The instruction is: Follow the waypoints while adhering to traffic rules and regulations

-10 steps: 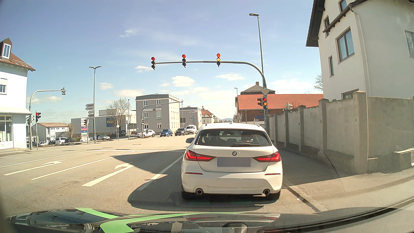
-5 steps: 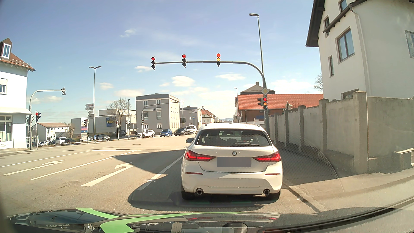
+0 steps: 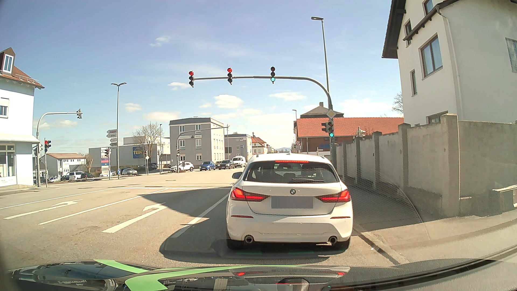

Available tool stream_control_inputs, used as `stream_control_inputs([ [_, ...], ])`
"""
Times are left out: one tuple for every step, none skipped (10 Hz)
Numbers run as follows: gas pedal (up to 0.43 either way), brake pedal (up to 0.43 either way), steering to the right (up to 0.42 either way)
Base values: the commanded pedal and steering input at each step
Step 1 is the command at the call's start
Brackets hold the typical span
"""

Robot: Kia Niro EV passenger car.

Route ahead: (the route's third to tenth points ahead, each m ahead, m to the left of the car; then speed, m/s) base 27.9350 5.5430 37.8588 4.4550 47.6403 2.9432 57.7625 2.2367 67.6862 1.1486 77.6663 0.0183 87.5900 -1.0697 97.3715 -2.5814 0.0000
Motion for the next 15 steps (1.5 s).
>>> stream_control_inputs([
  [0.0,0.323,-0.004],
  [0.0,0.323,-0.004],
  [0.0,0.323,-0.004],
  [0.0,0.323,-0.003],
  [0.0,0.323,-0.004],
  [0.0,0.323,-0.003],
  [0.0,0.317,-0.004],
  [0.0,0.323,-0.004],
  [0.0,0.323,-0.004],
  [0.0,0.323,-0.004],
  [0.0,0.323,-0.004],
  [0.0,0.323,-0.004],
  [0.0,0.323,-0.004],
  [0.0,0.323,-0.003],
  [0.0,0.323,-0.004],
])
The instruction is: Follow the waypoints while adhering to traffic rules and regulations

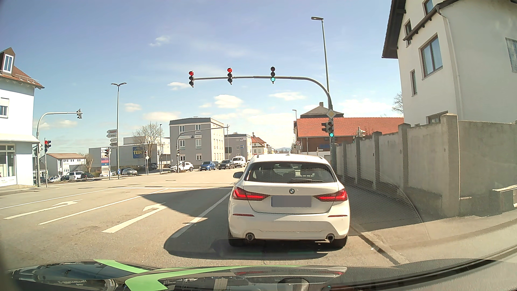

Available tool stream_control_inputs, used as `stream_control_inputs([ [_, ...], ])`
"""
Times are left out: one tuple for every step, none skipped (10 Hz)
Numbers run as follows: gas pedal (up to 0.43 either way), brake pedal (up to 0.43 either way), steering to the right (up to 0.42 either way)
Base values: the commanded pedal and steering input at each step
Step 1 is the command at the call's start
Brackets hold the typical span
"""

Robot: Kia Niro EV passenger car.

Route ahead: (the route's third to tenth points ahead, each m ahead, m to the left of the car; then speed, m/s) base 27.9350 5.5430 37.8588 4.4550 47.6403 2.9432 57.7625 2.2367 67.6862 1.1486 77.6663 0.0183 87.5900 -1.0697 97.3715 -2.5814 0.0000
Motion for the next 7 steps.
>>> stream_control_inputs([
  [0.0,0.323,-0.004],
  [0.0,0.128,-0.004],
  [0.0,0.0,-0.004],
  [0.0,0.0,-0.004],
  [0.0,0.0,-0.003],
  [0.248,0.0,-0.004],
  [0.449,0.0,-0.004],
])
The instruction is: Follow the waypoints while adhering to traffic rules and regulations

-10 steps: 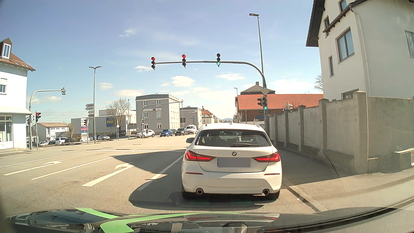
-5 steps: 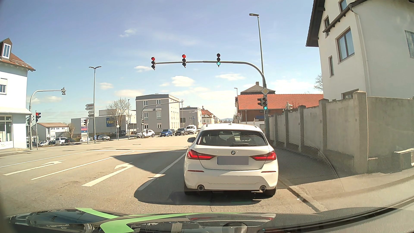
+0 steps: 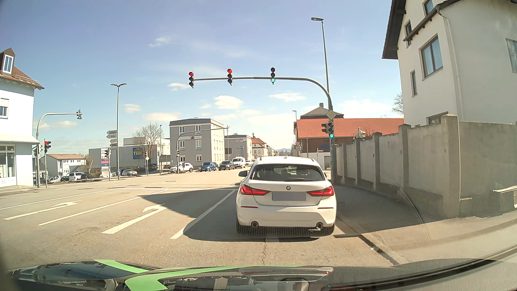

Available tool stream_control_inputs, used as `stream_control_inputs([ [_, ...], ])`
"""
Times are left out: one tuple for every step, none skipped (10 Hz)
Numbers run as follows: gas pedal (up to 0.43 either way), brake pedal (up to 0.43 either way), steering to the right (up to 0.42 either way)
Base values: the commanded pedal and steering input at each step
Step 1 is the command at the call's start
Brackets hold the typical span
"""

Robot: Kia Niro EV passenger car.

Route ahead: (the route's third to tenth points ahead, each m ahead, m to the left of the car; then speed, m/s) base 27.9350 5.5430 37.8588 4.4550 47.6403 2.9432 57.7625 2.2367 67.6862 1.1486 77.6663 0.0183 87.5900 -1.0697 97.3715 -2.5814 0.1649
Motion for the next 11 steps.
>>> stream_control_inputs([
  [0.488,0.0,-0.004],
  [0.52,0.0,-0.01],
  [0.571,0.0,-0.016],
  [0.571,0.0,-0.02],
  [0.551,0.0,-0.019],
  [0.531,0.0,-0.02],
  [0.52,0.0,-0.019],
  [0.512,0.0,-0.019],
  [0.48,0.0,-0.019],
  [0.441,0.0,-0.019],
  [0.441,0.0,-0.019],
])
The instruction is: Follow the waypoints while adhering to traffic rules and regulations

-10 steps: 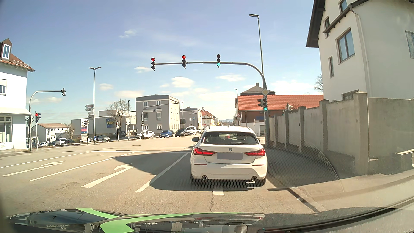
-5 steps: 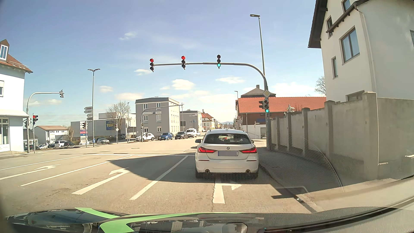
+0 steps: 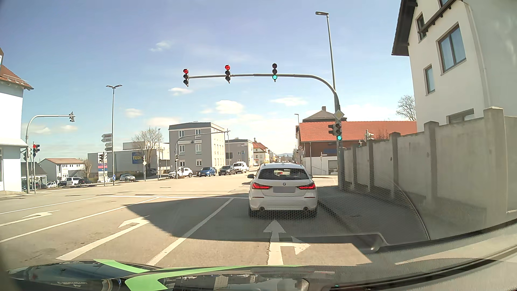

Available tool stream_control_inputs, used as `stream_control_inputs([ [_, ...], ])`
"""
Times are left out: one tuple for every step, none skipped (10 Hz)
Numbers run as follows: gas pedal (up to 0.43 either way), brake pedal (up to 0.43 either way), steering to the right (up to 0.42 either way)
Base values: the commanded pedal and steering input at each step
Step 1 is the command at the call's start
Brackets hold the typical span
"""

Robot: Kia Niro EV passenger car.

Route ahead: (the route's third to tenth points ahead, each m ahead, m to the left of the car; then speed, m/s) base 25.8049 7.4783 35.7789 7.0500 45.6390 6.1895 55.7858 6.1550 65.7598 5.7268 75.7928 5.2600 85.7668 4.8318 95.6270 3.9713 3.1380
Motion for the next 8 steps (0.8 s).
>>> stream_control_inputs([
  [0.441,0.0,-0.019],
  [0.398,0.0,-0.018],
  [0.398,0.0,-0.015],
  [0.39,0.0,-0.012],
  [0.378,0.0,-0.011],
  [0.339,0.0,-0.011],
  [0.339,0.0,-0.011],
  [0.339,0.0,-0.011],
])
